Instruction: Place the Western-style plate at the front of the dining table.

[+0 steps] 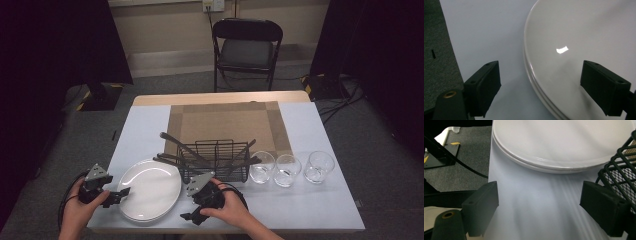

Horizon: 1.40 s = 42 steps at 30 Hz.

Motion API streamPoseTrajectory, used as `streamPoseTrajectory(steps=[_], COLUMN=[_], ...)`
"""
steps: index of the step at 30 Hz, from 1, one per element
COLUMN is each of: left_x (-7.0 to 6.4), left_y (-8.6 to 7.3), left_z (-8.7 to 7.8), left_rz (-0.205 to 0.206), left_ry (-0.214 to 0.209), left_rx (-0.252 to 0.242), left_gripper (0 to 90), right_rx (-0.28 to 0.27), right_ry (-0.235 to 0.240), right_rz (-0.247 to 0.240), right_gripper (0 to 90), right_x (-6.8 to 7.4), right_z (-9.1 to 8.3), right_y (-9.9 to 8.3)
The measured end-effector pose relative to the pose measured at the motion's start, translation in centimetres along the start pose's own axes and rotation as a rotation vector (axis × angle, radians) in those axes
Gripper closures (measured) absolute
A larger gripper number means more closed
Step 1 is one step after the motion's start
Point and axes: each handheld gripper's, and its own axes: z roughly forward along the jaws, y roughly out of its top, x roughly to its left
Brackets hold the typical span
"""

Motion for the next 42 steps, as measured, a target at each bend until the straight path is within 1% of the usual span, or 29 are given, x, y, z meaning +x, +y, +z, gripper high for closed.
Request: streamPoseTrajectory(steps=[1,3,6,8,11,14,16,20,23,26,33,35,37,42], left_x=[0.0,0.1,0.1,0.1,0.0,0.1,0.1,0.1,0.1,0.1,0.1,0.2,0.0,0.1], left_y=[0.0,0.0,-0.1,-0.1,-0.1,-0.1,-0.2,-0.2,-0.2,-0.2,-0.2,-0.2,-0.2,-0.2], left_z=[0.0,0.0,0.0,0.0,0.1,0.1,0.2,0.2,0.3,0.3,0.3,0.3,0.5,0.5], left_rz=[0.0,0.001,-0.009,-0.002,-0.011,-0.004,-0.008,-0.002,-0.011,-0.002,-0.003,0.003,-0.009,-0.011], left_ry=[-0.006,0.001,-0.002,0.0,-0.007,-0.002,-0.005,-0.005,-0.007,-0.007,-0.005,-0.004,-0.011,-0.014], left_rx=[0.004,0.004,0.001,0.005,0.002,0.007,0.004,0.007,0.008,0.013,0.016,0.021,0.014,0.015], left_gripper=[16.1,16.2,16.1,16.1,16.2,16.1,16.1,16.1,16.1,16.1,16.1,16.1,16.1,16.0], right_rx=[0.0,0.004,0.005,0.006,0.011,0.016,0.016,0.015,0.012,0.007,0.003,0.002,0.001,-0.002], right_ry=[0.0,-0.001,0.001,0.004,0.005,0.006,0.008,0.009,0.005,0.005,0.005,0.004,0.003,0.0], right_rz=[0.002,-0.001,-0.003,-0.005,-0.009,-0.011,-0.015,-0.013,-0.009,-0.008,-0.002,-0.002,0.0,0.005], right_gripper=[14.6,14.6,14.7,14.7,14.7,14.7,14.7,14.7,14.7,14.6,14.6,14.5,14.4,14.4], right_x=[0.0,0.0,0.0,0.0,0.0,0.1,0.0,0.0,0.0,0.0,0.0,-0.1,-0.1,-0.1], right_z=[0.1,0.2,0.4,0.6,0.8,1.1,1.2,1.3,1.6,1.7,1.9,1.9,2.0,2.1], right_y=[0.1,0.1,0.2,0.3,0.3,0.4,0.5,0.6,0.6,0.6,0.8,0.8,0.8,0.9])
